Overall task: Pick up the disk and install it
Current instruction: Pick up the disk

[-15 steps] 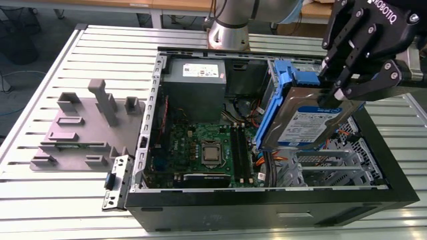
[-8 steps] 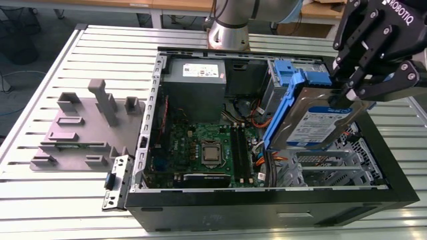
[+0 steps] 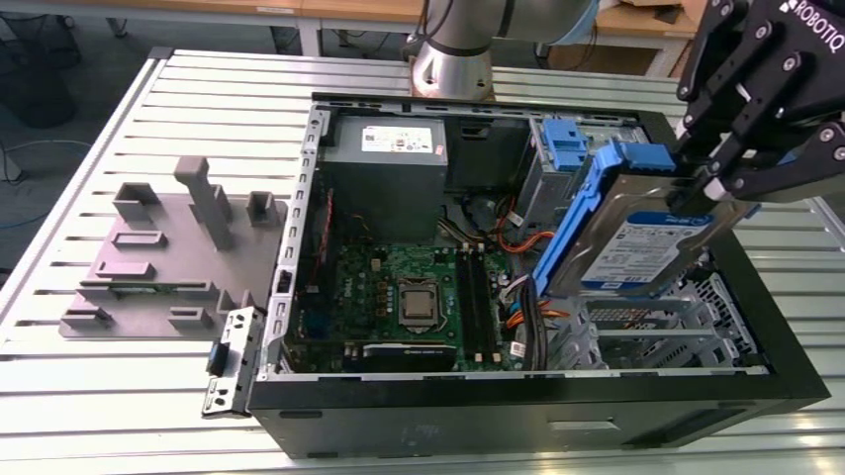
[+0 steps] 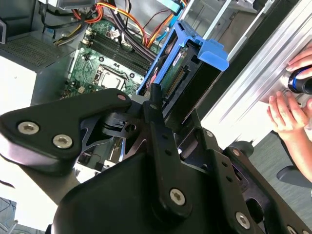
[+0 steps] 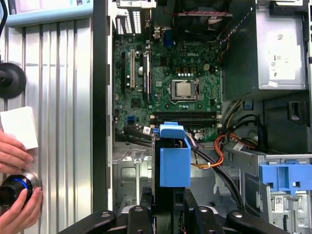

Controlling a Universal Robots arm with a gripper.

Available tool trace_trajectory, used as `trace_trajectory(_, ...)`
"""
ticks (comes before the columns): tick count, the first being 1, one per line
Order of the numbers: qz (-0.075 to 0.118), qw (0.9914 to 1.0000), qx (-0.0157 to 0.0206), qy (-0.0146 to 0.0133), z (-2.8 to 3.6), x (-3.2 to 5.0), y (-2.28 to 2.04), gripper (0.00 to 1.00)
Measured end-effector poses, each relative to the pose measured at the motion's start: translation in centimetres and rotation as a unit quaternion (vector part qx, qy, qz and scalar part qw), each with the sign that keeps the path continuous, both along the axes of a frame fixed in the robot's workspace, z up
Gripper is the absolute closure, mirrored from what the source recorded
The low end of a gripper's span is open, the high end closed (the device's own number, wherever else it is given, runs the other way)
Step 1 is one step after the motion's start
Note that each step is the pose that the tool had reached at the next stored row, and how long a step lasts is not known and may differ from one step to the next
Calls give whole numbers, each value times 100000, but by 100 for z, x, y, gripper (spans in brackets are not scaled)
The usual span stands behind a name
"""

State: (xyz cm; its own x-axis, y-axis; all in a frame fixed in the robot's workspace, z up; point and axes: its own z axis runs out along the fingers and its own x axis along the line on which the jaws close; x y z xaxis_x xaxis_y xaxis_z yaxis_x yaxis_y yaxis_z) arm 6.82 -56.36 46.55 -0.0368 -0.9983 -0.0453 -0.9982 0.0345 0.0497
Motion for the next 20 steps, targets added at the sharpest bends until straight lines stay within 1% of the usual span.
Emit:
trace_trajectory(5,-3,100000,-2,3,-3,38,-16,65)
trace_trajectory(16,6,100000,9,11,-5,48,-18,65)
trace_trajectory(20,-2,100000,-3,165,-8,76,-39,65)
